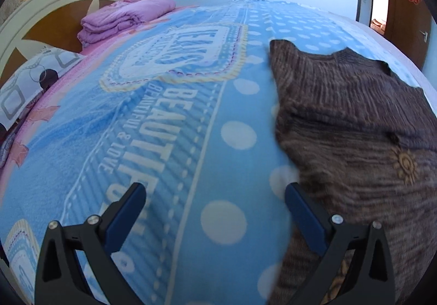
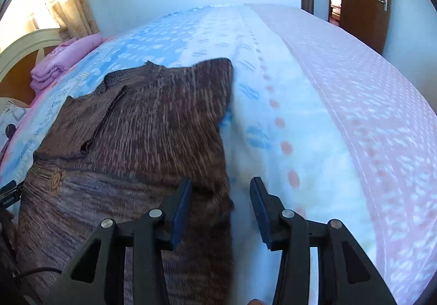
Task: Fold small clothes
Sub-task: 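Release the sweater and raise the right tool, then move the left tool to the sweater hem ribbing and grasp it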
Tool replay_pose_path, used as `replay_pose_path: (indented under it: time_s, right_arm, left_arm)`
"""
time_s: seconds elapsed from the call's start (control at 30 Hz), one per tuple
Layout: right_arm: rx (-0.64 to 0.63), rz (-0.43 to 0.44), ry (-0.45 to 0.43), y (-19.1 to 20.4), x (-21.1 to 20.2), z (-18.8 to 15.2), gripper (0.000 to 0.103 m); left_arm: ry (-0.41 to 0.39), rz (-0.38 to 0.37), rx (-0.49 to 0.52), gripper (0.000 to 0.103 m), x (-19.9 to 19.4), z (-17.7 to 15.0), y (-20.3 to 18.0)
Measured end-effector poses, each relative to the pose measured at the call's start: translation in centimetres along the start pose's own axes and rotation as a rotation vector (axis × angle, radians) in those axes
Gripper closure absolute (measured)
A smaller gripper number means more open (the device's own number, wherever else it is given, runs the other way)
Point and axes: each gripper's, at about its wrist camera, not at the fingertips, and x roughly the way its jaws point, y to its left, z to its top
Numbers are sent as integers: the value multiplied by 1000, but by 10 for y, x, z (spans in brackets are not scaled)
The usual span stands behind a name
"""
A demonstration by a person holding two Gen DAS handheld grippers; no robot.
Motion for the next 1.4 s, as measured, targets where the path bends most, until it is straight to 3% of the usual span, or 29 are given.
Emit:
replay_pose_path:
  time_s: [0.23, 0.43, 0.87, 1.07, 1.27, 1.4]
  right_arm:
    - [-35, 73, 2, 28, -37, -29, 52]
    - [-101, 84, 10, 48, -58, -57, 51]
    - [-177, 57, 68, 66, -88, -121, 50]
    - [-188, 34, 79, 65, -98, -142, 50]
    - [-186, 20, 91, 59, -108, -161, 50]
    - [-194, 4, 103, 56, -116, -179, 50]
  left_arm:
    - [-36, -58, 80, 0, -40, -20, -9]
    - [-48, -94, 110, 0, -64, -36, -8]
    - [28, -156, 164, 0, -85, -88, 5]
    - [63, -196, 191, 10, -96, -113, 6]
    - [95, -245, 169, 33, -105, -132, 11]
    - [109, -268, 161, 37, -113, -143, 11]
